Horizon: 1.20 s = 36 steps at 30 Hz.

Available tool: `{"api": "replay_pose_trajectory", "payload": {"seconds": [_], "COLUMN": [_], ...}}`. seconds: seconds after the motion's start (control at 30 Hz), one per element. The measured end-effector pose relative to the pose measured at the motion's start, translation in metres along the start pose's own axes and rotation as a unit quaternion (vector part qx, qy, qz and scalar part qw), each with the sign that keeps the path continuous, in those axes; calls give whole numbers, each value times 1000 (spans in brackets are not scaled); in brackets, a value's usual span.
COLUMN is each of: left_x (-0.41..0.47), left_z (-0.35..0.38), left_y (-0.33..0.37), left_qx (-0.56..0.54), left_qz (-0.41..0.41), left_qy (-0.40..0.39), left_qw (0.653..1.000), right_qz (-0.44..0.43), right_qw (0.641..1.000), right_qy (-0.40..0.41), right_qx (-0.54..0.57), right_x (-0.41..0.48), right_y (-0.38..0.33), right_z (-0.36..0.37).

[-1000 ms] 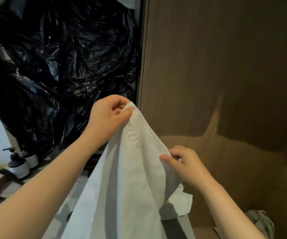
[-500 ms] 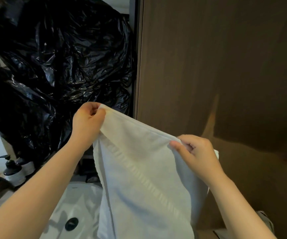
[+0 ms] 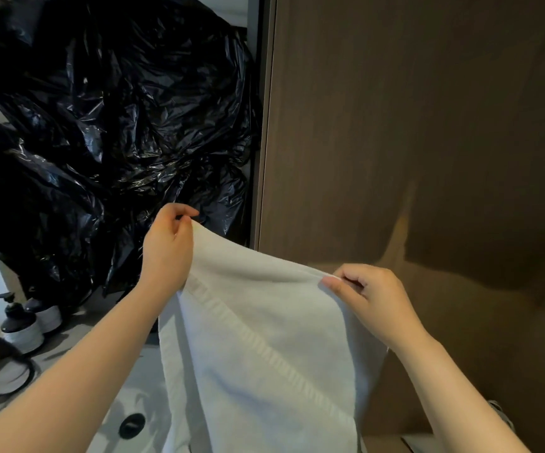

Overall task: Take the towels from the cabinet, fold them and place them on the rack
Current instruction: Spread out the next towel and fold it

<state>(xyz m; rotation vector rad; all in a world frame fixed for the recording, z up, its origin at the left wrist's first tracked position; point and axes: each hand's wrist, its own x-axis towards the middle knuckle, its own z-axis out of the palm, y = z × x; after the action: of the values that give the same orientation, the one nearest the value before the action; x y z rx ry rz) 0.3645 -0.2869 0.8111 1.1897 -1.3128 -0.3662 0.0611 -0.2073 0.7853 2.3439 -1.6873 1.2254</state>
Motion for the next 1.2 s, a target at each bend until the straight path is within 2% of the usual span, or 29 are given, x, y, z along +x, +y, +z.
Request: {"api": "replay_pose_trajectory", "payload": {"seconds": [0.17, 0.33, 0.47, 0.6, 0.7, 0.9, 1.03, 1.1, 1.2], "left_x": [-4, -1, 5, 7, 18, 46, 65, 74, 87], "left_z": [19, 22, 19, 15, -1, -44, -68, -74, -78], "left_y": [-15, -30, -44, -51, -55, -43, -29, -17, 8], "left_qx": [-3, -25, -5, 1, 2, -24, -41, -59, -75], "left_qz": [-17, -71, -83, -93, -86, -74, -34, -24, -6], "left_qy": [-21, 8, -5, -8, -7, 97, 127, 139, 158], "left_qw": [1000, 997, 997, 996, 996, 992, 990, 988, 985], "right_qz": [107, 190, 211, 218, 190, 121, 63, 43, 30], "right_qw": [987, 966, 956, 968, 980, 989, 985, 980, 980], "right_qy": [-116, -173, -203, -115, -45, 84, 162, 193, 194], "right_qx": [35, 16, -17, -46, -50, 13, 16, 14, -9], "right_x": [-30, -68, -87, -67, -35, 31, 73, 95, 126], "right_y": [37, 76, 88, 76, 59, 10, -20, -32, -44], "right_z": [22, 36, 38, 31, 16, 0, -18, -34, -62]}}
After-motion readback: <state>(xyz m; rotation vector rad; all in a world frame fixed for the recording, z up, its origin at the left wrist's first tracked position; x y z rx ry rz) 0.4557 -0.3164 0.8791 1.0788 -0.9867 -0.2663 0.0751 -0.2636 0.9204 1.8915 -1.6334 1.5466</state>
